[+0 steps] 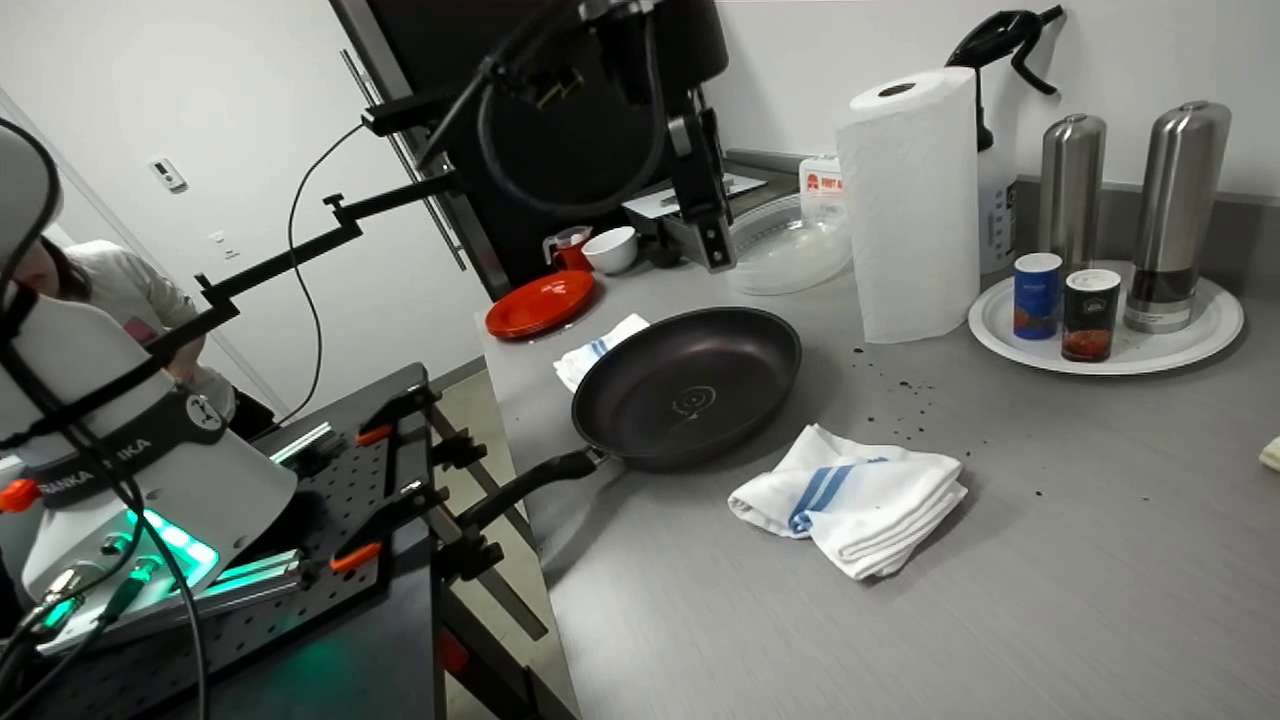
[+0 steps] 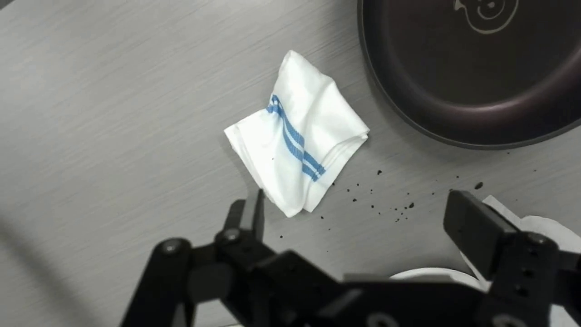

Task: Use the white towel wipe the black pan

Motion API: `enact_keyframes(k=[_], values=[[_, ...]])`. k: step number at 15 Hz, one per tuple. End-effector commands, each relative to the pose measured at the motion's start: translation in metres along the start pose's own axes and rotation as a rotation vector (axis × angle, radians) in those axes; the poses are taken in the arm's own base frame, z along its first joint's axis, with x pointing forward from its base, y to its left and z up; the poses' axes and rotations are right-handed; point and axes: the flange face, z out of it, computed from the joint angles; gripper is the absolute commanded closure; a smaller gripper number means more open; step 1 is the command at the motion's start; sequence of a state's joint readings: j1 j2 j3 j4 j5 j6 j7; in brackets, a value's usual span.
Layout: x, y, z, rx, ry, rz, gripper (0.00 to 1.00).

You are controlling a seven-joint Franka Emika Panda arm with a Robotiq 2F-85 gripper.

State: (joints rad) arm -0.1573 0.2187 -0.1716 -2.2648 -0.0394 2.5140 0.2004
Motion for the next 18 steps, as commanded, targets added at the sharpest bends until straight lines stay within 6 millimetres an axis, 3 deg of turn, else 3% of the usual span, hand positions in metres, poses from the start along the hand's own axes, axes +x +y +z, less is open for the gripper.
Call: enact_keyframes(k=[1, 7, 18], values=[[0.008, -0.002, 0.030, -0.016, -0.010, 0.050, 0.00], [0.019, 0.003, 0.083, -0.025, -0.039, 0.112, 0.00], [0.072, 0.007, 0.162, 0.005, -0.066, 0.213, 0.00]])
